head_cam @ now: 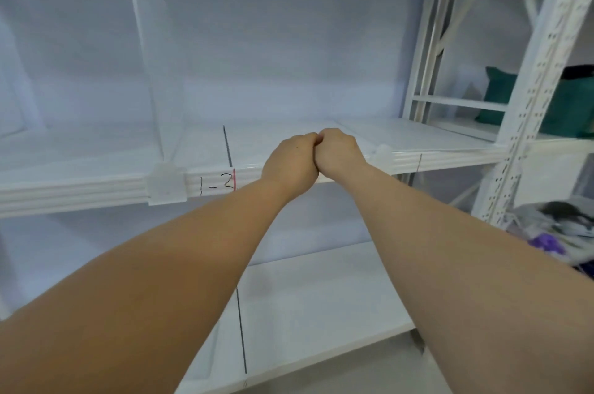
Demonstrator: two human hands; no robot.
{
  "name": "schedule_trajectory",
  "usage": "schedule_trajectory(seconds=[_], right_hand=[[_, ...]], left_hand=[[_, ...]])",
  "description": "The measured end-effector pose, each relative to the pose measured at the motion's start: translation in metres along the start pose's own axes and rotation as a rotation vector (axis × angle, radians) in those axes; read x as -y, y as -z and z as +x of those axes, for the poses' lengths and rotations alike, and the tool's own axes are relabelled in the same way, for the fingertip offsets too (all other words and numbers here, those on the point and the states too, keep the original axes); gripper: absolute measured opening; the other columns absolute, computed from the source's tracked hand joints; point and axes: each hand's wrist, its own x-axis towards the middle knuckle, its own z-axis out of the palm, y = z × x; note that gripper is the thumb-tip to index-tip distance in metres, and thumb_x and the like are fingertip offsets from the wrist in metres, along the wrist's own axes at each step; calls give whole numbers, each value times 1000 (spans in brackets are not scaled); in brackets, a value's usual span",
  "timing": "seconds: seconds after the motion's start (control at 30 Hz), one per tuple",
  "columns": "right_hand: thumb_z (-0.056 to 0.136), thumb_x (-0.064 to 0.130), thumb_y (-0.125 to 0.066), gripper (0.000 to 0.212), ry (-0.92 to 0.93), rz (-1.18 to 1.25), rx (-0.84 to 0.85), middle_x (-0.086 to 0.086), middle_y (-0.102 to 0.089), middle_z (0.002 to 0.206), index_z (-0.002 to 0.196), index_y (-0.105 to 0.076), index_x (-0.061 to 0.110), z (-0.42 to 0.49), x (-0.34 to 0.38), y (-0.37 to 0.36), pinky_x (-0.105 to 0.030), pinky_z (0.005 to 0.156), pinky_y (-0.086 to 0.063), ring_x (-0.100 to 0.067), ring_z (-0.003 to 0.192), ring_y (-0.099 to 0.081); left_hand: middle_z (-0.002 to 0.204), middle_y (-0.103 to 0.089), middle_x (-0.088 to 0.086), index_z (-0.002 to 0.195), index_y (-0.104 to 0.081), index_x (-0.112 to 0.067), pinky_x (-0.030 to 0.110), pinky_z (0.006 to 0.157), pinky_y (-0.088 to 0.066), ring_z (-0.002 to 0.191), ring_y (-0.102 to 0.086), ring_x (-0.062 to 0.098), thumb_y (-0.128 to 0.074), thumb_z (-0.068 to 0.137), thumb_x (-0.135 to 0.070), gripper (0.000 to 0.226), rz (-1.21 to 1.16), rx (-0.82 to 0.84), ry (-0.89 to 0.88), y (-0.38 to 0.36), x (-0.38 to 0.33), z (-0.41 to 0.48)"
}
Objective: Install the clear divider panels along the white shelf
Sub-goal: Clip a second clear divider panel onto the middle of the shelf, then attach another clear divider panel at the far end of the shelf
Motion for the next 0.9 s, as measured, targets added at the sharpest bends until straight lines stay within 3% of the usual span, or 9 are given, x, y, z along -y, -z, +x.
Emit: schedule_trajectory(seconds=[0.23, 0.37, 0.57, 0.63, 0.7, 0.77, 0.83, 0.9], right_hand=[[88, 16, -43, 29, -63, 10, -91, -14, -63, 113, 110, -61, 8, 23, -50, 26, -33, 78, -47, -31, 102, -59], [88, 13, -48, 32, -90, -64, -184, -15, -57, 121, 120, -54, 10, 44, -83, 41, -38, 90, -47, -32, 111, -54], [90, 3, -37, 47, -200, -363, -187, -14, -42, 133, 134, -41, 15, 76, -134, 55, -39, 95, -38, -33, 127, -33], [89, 2, -37, 51, -221, -435, -159, -13, -41, 136, 138, -37, 17, 86, -149, 56, -42, 98, -38, -33, 130, -31], [89, 3, -39, 55, -205, -518, -106, -11, -39, 141, 141, -34, 17, 93, -160, 53, -44, 104, -35, -32, 136, -26], [88, 1, -40, 62, -200, -587, -64, -9, -27, 152, 146, -26, 19, 102, -168, 49, -47, 114, -23, -31, 145, -12], [86, -1, -41, 71, -230, -651, -30, -8, -17, 157, 149, -19, 21, 111, -174, 48, -51, 119, -9, -29, 148, 0], [84, -2, -42, 74, -254, -716, -15, -10, -18, 157, 150, -17, 20, 116, -177, 46, -53, 119, -3, -29, 149, 3]], left_hand=[[110, -67, 6, 122, -57, -17, 36, 80, -52, 99, -61, 27, -41, 86, -4, 41, -101, 38, -21, -46, -28, 35], [120, -65, 6, 126, -53, -14, 33, 87, -50, 110, -59, 24, -48, 90, -12, 37, -126, 68, -31, -80, -38, 68], [134, -55, 14, 132, -48, -5, 35, 96, -44, 122, -51, 30, -60, 89, -25, 49, 147, 303, -98, -118, -43, 112], [125, -60, 13, 122, -56, -6, 33, 86, -44, 115, -54, 30, -60, 89, -27, 40, 154, 307, -144, -127, -41, 123], [102, -66, 11, 103, -63, -8, 28, 72, -38, 97, -58, 28, -58, 90, -28, 25, 116, 285, -179, -130, -33, 128], [86, -63, 7, 95, -66, -9, 29, 67, -36, 85, -57, 25, -57, 90, -31, 24, 84, 257, -197, -132, -27, 133], [89, -66, 7, 100, -69, -11, 32, 71, -41, 87, -59, 25, -60, 88, -33, 26, 39, 262, -191, -133, -24, 136], [101, -69, 6, 108, -69, -15, 31, 78, -43, 96, -60, 24, -62, 87, -31, 28, 7, 270, -183, -131, -24, 136]])
